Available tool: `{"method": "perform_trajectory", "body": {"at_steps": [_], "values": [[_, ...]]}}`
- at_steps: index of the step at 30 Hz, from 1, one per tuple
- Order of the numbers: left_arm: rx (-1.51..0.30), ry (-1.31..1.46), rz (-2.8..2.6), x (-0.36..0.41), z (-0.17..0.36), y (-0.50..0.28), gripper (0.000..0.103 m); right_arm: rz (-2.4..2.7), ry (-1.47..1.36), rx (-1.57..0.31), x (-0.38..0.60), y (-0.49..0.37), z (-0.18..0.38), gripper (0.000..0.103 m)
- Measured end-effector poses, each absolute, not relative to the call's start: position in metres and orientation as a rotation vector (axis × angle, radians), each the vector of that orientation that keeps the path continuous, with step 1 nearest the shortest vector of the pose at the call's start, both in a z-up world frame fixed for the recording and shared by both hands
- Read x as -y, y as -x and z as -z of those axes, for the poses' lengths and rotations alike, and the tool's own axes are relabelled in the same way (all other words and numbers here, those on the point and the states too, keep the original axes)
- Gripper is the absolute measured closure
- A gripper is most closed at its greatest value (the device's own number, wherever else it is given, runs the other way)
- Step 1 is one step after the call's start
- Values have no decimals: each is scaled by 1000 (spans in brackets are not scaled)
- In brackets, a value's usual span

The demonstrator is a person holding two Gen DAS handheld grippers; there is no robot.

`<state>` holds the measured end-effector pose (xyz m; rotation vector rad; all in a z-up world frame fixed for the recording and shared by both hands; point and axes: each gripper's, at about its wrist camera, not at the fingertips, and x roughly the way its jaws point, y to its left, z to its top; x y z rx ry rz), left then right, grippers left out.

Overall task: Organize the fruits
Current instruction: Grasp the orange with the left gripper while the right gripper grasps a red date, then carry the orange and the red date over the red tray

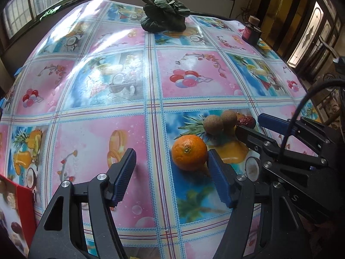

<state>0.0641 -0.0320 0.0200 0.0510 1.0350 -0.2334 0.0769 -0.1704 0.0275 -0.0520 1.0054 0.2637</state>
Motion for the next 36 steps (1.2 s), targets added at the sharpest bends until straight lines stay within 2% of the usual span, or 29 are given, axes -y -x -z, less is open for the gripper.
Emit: {"method": "perform_trajectory", "body": {"at_steps": [3,12,13,15,17,36], "values": [[-1045,-58,237,35,-17,-65,35,-242,91,-1013,168,-79,-23,74],[-1025,-106,236,47,-12,-67,35,-208,59,-996,190,-59,-31,75],[-1016,-120,232,48,-12,-66,38,-201,54,-996,194,-55,-32,75],[-992,-129,248,49,-13,-64,59,-192,50,-991,198,-49,-33,75],[-998,-106,285,49,-14,-63,71,-195,40,-997,201,-43,-33,75],[-952,-23,99,-19,-46,1,71,-330,28,-951,156,1,-53,75]]}}
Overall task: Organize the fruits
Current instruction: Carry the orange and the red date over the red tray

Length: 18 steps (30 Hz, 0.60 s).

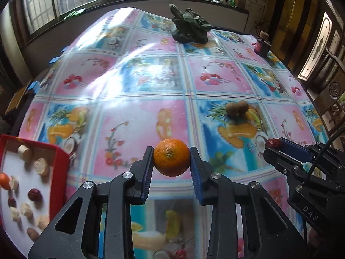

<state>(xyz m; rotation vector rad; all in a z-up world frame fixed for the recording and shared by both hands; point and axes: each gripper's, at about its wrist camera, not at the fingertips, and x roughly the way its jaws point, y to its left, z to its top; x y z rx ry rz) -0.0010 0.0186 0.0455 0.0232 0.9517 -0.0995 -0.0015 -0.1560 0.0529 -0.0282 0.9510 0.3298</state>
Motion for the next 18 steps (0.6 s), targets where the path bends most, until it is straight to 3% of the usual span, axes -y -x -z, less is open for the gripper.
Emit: {"method": "perform_trajectory", "body": {"at_steps": [18], "values": [[-877,4,-114,-111,-68,53,71,-519,120,-912,53,32,-74,75]]}}
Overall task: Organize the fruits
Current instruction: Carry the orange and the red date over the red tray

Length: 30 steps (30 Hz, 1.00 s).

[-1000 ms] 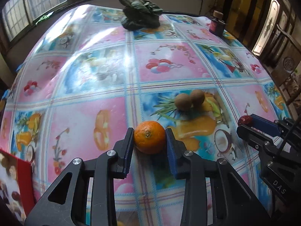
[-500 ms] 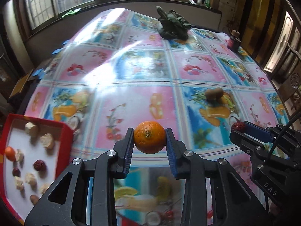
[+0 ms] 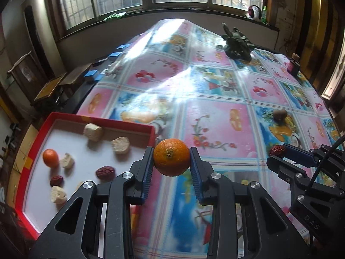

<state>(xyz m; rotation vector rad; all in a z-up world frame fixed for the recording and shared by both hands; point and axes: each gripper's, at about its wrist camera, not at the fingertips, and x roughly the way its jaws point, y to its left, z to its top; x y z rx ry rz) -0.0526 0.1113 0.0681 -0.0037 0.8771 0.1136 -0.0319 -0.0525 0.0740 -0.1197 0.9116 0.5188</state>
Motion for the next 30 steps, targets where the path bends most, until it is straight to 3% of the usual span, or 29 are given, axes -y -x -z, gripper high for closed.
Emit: {"method": "perform_trajectory", "body": {"at_steps": [30], "values": [[-834,116,-346,-233,-66,116,71,-776,267,-881,-95,70,-87,75]]}}
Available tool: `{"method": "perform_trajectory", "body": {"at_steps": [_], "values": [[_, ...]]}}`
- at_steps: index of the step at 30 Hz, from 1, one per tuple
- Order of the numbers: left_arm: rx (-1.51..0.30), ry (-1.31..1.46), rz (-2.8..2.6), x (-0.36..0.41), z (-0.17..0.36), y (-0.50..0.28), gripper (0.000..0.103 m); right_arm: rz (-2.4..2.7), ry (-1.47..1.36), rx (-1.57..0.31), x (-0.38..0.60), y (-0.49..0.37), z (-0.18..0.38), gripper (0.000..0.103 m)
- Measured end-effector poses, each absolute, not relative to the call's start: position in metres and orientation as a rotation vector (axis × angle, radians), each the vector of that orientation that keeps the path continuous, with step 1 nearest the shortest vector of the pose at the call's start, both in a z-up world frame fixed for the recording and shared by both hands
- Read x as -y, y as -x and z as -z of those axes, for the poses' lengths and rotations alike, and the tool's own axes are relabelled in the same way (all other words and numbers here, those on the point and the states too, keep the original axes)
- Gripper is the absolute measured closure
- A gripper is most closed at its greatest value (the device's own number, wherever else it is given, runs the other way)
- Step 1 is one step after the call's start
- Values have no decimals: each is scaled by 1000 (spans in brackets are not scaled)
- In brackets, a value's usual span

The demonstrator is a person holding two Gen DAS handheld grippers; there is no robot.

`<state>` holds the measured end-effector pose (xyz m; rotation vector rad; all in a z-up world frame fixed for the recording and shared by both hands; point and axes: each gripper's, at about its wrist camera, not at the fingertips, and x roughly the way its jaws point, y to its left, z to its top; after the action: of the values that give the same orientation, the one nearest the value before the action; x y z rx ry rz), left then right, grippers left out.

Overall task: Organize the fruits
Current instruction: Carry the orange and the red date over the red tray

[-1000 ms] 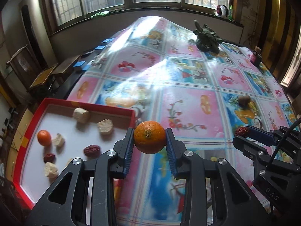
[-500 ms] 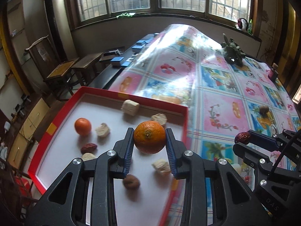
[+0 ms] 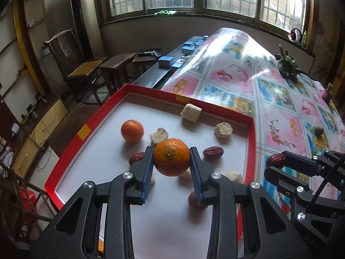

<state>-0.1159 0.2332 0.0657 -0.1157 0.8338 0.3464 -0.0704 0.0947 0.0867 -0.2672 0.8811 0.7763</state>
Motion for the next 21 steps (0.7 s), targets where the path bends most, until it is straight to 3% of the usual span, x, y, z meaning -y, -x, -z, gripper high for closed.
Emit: {"method": "perform_trajectory", "body": {"at_steps": [21], "values": [[-860,204,-409,-279,-51,119,71,-847,337,-912,-147,65,-71,75]]}}
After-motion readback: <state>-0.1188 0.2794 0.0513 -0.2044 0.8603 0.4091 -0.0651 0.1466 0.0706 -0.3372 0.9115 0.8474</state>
